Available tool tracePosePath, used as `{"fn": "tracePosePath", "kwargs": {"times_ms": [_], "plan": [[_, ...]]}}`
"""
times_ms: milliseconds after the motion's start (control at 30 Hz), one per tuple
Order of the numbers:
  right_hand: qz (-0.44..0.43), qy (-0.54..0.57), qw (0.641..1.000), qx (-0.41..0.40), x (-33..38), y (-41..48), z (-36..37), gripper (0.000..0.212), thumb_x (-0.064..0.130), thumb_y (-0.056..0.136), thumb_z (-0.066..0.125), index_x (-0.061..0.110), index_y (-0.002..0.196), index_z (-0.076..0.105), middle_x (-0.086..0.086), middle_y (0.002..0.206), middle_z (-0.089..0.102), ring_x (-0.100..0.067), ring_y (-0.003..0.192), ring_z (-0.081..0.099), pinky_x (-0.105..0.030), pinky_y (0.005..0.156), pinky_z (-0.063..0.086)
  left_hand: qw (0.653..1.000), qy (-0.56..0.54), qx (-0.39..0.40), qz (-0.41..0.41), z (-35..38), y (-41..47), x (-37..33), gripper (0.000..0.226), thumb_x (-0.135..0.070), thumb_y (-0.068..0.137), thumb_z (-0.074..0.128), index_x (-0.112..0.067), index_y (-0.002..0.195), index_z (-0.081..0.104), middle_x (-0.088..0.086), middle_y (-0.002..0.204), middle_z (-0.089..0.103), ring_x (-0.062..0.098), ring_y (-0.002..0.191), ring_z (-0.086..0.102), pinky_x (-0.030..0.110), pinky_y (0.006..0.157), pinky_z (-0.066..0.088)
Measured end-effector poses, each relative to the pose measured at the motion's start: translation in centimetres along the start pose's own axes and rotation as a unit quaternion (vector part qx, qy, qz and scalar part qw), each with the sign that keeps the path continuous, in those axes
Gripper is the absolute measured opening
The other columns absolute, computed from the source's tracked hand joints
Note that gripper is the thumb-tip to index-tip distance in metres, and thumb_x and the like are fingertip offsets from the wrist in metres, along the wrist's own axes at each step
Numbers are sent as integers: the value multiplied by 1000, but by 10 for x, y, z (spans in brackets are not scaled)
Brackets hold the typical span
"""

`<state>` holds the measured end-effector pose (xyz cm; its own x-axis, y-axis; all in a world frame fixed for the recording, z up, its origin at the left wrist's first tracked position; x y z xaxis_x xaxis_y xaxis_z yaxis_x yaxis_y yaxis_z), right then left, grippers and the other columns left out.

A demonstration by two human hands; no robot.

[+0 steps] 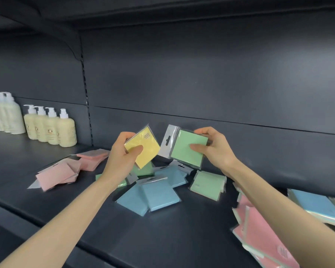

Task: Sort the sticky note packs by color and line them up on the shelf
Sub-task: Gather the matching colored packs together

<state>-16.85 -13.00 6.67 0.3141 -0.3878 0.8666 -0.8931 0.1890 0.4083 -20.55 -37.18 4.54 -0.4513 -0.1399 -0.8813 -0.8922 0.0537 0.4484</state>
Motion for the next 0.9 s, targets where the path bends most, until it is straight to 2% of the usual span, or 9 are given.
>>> {"fn": "tracePosePath", "kwargs": {"times_ms": [67, 200, 300, 433, 500, 633, 767, 800, 900], "plan": [[8, -7, 1000, 15, -4, 8, 13, 34, 6, 81, 71, 18, 107, 55, 2, 107, 62, -21, 92, 63, -28, 74, 52, 1000, 27, -10, 13, -9, 4, 5, 23, -5, 90, 56, -19, 107, 50, -9, 90, 61, 13, 70, 57, 15, 53, 44], [28, -26, 998, 51, -9, 21, 52, 33, 6, 81, 71, 18, 106, 53, 3, 106, 60, -18, 92, 62, -27, 72, 50, 998, 55, -32, 18, -36, 18, 18, 23, -6, 90, 55, -21, 107, 51, -12, 92, 60, 13, 71, 55, 20, 56, 43], [28, -42, 997, 63, -7, 31, 84, 33, 6, 80, 71, 21, 101, 52, 2, 104, 60, -19, 94, 61, -32, 76, 50, 998, 60, -24, 10, -58, 29, 31, 23, -8, 91, 56, -23, 107, 51, -13, 91, 61, 10, 68, 55, 16, 55, 43], [42, -55, 996, 60, -3, 37, 125, 33, 6, 79, 72, 20, 101, 51, -3, 107, 60, -24, 98, 62, -35, 76, 52, 998, 55, 4, 1, -89, 44, 54, 24, -10, 90, 59, -23, 109, 54, -5, 86, 63, 15, 66, 55, 26, 53, 40], [56, -64, 994, 63, -1, 35, 148, 34, 7, 80, 71, 20, 104, 50, -3, 111, 58, -23, 90, 62, -34, 70, 53, 999, 45, 16, 3, -104, 52, 62, 24, -10, 89, 59, -23, 108, 55, -6, 83, 63, 15, 64, 54, 28, 54, 41], [81, -94, 989, 84, -4, 27, 186, 33, 10, 80, 72, 19, 105, 51, 0, 115, 57, -10, 72, 57, -23, 62, 48, 999, 15, 39, -11, -126, 60, 76, 29, -10, 86, 61, -30, 107, 56, -14, 93, 61, 19, 75, 53, 48, 74, 51], [114, -138, 979, 96, -13, 19, 214, 37, 13, 78, 74, 17, 110, 56, 3, 111, 55, -9, 89, 56, -15, 67, 44, 997, 22, 71, -13, -141, 63, 84, 31, -8, 87, 61, -24, 112, 52, -9, 98, 57, 8, 58, 55, 44, 71, 53], [122, -157, 975, 97, -15, 19, 218, 38, 15, 77, 74, 17, 111, 57, 3, 111, 55, -9, 94, 55, -16, 70, 42, 997, 17, 79, -16, -144, 64, 87, 32, -8, 87, 61, -24, 113, 52, -3, 97, 58, 11, 59, 57, 44, 68, 54], [137, -190, 968, 96, -19, 17, 226, 38, 19, 76, 75, 16, 111, 59, 6, 106, 55, -7, 93, 52, -16, 76, 38, 995, -12, 88, -40, -150, 68, 96, 34, -9, 86, 64, -25, 113, 50, 13, 101, 62, 34, 82, 62, 42, 61, 56]]}}
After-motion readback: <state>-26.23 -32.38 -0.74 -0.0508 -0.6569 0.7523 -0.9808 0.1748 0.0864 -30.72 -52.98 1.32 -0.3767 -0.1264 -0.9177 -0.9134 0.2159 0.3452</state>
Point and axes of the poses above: each hand's wrist, its own y-axis towards the middle knuckle, its own z-axis out of the palm, x = y × z, the point moved 4 cm from there along y, towards the middle knuckle
